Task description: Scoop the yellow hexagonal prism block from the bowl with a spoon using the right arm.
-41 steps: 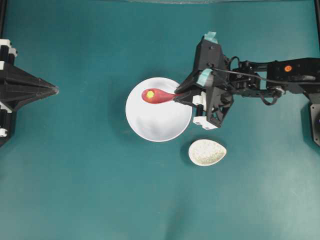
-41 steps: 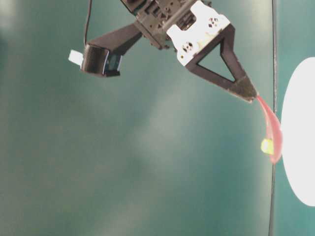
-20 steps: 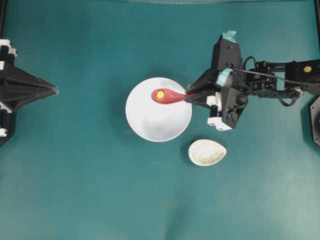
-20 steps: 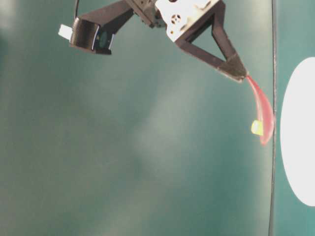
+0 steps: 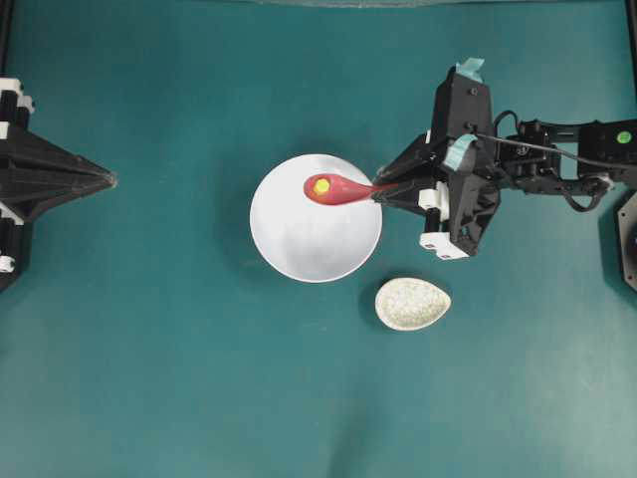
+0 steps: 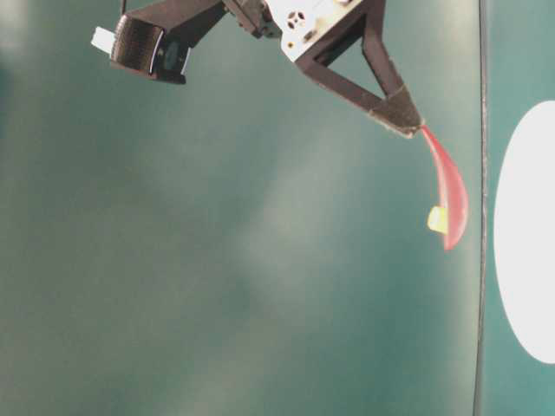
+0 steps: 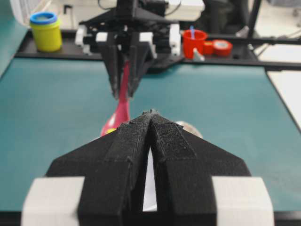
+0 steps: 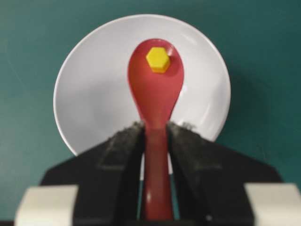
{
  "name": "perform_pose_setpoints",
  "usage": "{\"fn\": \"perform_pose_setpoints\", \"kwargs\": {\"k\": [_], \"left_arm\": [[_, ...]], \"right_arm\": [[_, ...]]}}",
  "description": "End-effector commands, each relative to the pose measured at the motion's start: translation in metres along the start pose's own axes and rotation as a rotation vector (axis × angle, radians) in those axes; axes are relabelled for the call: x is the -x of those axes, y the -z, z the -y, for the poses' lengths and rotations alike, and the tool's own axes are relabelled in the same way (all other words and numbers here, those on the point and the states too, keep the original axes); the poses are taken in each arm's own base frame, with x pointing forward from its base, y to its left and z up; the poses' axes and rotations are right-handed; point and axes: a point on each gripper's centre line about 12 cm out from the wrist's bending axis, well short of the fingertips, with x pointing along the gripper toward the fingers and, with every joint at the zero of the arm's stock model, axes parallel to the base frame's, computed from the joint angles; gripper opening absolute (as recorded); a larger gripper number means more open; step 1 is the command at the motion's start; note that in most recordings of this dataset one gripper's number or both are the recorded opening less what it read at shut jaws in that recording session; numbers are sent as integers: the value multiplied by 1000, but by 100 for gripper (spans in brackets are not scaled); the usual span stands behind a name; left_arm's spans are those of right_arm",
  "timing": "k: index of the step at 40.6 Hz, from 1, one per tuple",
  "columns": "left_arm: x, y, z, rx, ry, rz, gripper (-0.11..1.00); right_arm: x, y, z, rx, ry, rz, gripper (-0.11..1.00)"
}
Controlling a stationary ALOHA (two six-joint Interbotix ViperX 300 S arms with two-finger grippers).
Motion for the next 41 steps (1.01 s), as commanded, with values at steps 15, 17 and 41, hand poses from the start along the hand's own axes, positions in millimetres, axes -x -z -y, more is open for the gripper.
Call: {"fn": "perform_pose_setpoints", "kwargs": {"k": [15, 17, 41], "left_arm": [[-8, -1, 0, -6, 2, -14, 0], [-9, 0, 0, -4, 2, -20, 0], [-11, 3, 0, 8, 1, -29, 0]], "right_arm": [[5, -10, -3, -1, -8, 41, 25], [5, -11, -3, -1, -9, 42, 25], [6, -13, -3, 8, -9, 47, 25]]}}
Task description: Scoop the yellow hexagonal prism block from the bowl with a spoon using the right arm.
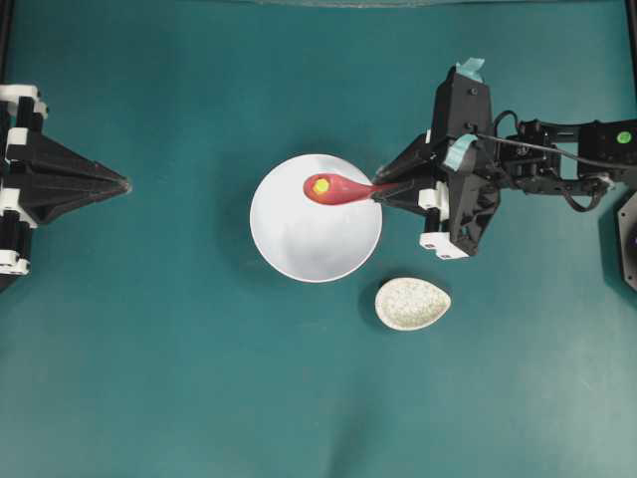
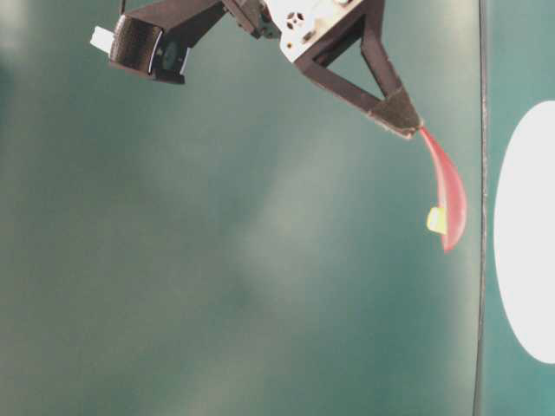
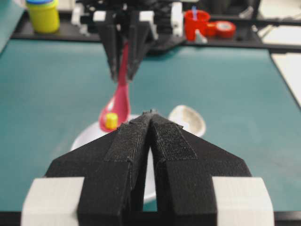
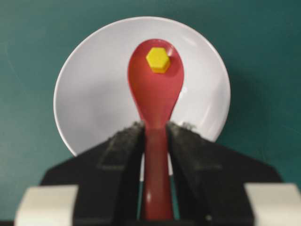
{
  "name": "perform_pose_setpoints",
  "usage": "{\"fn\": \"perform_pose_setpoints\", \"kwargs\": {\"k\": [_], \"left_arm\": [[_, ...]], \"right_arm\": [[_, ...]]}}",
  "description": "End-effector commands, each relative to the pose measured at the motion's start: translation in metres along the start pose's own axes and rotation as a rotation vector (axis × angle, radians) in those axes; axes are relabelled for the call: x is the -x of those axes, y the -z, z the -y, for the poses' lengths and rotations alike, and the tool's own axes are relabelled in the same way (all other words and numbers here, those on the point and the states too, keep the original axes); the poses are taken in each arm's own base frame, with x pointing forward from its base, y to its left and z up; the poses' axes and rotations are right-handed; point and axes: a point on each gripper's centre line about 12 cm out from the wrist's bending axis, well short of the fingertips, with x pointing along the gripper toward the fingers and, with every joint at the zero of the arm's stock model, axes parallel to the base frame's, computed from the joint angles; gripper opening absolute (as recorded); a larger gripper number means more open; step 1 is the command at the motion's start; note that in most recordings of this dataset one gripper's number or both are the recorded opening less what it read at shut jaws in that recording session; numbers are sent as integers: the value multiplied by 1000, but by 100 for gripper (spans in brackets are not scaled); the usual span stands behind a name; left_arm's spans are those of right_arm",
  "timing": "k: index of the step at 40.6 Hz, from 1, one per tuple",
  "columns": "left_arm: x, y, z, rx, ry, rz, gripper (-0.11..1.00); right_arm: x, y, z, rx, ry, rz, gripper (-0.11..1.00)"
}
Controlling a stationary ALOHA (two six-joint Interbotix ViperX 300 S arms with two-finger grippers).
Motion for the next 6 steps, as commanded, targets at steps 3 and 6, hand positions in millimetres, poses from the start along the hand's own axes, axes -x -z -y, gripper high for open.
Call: {"fn": "perform_pose_setpoints", "kwargs": {"k": [3, 6], "left_arm": [[-1, -9, 0, 3, 2, 28, 0], [-1, -9, 0, 3, 2, 29, 0]], "right_arm": [[6, -13, -3, 4, -8, 47, 25], [6, -13, -3, 4, -8, 47, 25]]}}
